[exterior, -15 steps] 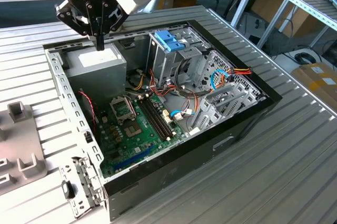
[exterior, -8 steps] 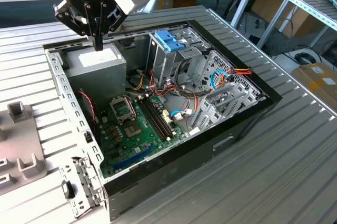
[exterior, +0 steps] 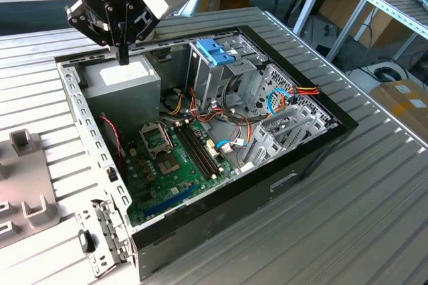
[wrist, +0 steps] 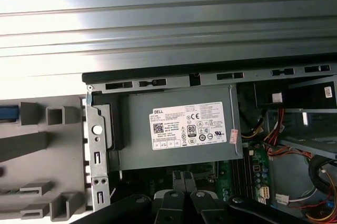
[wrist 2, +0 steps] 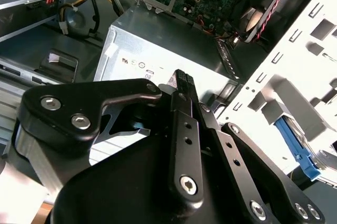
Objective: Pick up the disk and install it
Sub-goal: 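Reach for the disk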
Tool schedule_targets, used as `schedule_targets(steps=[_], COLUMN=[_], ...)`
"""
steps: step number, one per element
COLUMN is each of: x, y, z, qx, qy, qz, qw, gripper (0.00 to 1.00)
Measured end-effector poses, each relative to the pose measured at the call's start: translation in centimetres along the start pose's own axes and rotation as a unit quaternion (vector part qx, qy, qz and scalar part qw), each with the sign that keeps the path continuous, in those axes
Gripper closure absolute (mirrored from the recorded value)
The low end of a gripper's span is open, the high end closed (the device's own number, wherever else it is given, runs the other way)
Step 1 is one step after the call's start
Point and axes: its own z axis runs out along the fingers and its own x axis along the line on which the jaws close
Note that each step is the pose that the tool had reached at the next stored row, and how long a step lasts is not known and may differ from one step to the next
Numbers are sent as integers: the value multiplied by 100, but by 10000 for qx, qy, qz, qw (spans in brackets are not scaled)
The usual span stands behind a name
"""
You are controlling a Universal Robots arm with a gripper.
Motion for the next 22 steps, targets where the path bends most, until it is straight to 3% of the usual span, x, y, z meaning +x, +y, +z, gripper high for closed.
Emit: schedule_targets(steps=[22], x=[108], y=[-8], z=[-3], qx=[0], qy=[0], qz=[0], qw=[10000], gripper=[90])
